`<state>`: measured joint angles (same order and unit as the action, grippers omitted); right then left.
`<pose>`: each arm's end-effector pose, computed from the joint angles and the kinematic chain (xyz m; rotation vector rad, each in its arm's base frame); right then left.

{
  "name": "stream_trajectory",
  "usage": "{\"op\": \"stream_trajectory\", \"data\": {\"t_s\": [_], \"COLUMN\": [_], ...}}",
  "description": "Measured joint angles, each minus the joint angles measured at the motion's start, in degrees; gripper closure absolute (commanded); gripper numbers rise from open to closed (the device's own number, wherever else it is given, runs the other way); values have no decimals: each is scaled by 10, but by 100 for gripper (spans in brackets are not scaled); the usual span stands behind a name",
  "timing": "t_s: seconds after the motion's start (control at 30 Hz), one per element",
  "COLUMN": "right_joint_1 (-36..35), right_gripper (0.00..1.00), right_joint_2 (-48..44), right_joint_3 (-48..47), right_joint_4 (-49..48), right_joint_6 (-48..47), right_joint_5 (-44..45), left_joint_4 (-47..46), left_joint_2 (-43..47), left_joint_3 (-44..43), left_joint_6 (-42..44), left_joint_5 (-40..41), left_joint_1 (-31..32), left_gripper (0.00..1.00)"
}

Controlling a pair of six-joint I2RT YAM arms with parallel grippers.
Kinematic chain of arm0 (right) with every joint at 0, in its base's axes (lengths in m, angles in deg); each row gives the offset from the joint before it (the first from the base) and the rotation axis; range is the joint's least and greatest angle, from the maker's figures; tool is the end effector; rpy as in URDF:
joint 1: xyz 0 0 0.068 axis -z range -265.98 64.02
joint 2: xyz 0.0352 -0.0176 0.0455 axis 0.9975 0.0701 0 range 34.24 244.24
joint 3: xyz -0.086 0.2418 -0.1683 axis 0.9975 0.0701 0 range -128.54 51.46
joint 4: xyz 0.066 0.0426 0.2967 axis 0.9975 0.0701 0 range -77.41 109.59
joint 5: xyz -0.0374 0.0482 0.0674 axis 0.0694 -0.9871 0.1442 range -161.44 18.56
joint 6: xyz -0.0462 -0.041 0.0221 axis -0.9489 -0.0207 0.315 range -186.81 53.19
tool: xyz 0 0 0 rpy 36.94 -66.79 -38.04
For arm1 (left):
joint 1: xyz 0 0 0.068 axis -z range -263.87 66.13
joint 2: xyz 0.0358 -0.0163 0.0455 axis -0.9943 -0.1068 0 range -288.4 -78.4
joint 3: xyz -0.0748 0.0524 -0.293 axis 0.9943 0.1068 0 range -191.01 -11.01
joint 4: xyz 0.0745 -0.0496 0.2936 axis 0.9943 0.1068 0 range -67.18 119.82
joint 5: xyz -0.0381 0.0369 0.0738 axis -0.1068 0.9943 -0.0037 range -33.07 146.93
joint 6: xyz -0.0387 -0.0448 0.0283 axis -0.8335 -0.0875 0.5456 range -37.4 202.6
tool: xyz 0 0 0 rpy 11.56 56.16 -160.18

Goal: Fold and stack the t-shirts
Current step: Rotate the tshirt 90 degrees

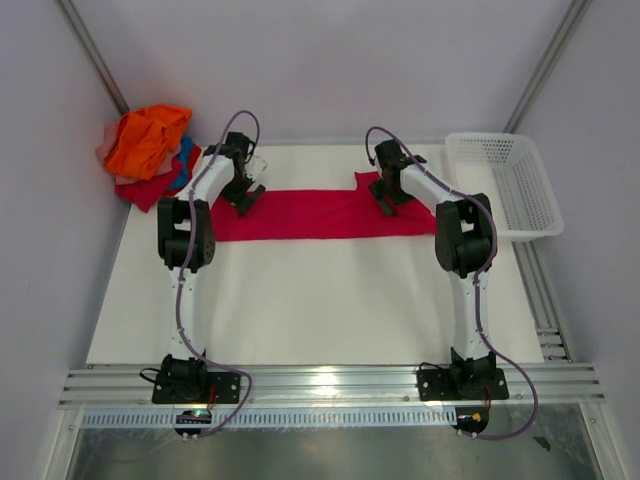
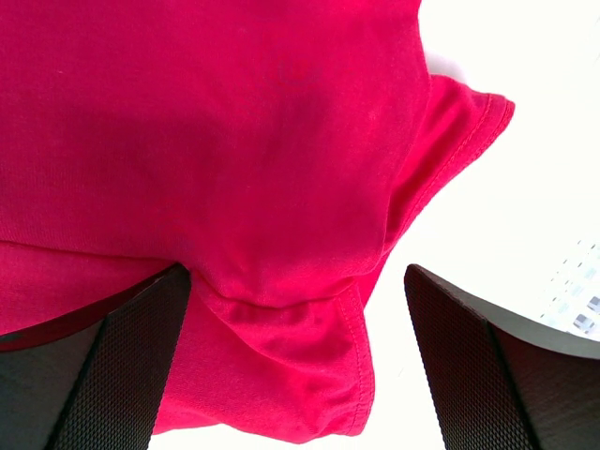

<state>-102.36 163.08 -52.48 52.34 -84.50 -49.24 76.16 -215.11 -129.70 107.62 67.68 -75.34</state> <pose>0.5340 0.1365 0.1674 -0.6664 2.5752 -0.5281 0.5698 -0.0758 0.1669 0.7744 2.7207 0.3296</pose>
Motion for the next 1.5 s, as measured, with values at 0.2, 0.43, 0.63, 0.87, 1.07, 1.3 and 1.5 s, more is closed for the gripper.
{"op": "stream_trajectory", "data": {"t_s": [0.2,0.43,0.63,0.87,1.07,1.3,1.5], "right_joint_1": [0,0,1,1,1,2,2], "right_gripper": [1,1,0,1,1,1,1], "right_joint_2": [13,35,66,82,90,104,94], "right_joint_3": [-20,-58,-110,-139,-155,-178,-157], "right_joint_4": [9,21,43,57,58,58,43], "right_joint_6": [-10,-33,-42,-58,-83,-91,-87], "right_joint_5": [7,12,12,12,12,7,7], "left_joint_4": [2,27,70,116,146,141,101], "left_joint_2": [13,53,75,111,173,208,206], "left_joint_3": [26,96,137,182,218,238,236], "left_joint_6": [32,84,110,117,112,55,-3], "left_joint_5": [11,13,-11,-51,-74,-75,-82], "left_joint_1": [16,49,84,130,152,162,153], "left_gripper": [1,1,1,1,1,1,1]}}
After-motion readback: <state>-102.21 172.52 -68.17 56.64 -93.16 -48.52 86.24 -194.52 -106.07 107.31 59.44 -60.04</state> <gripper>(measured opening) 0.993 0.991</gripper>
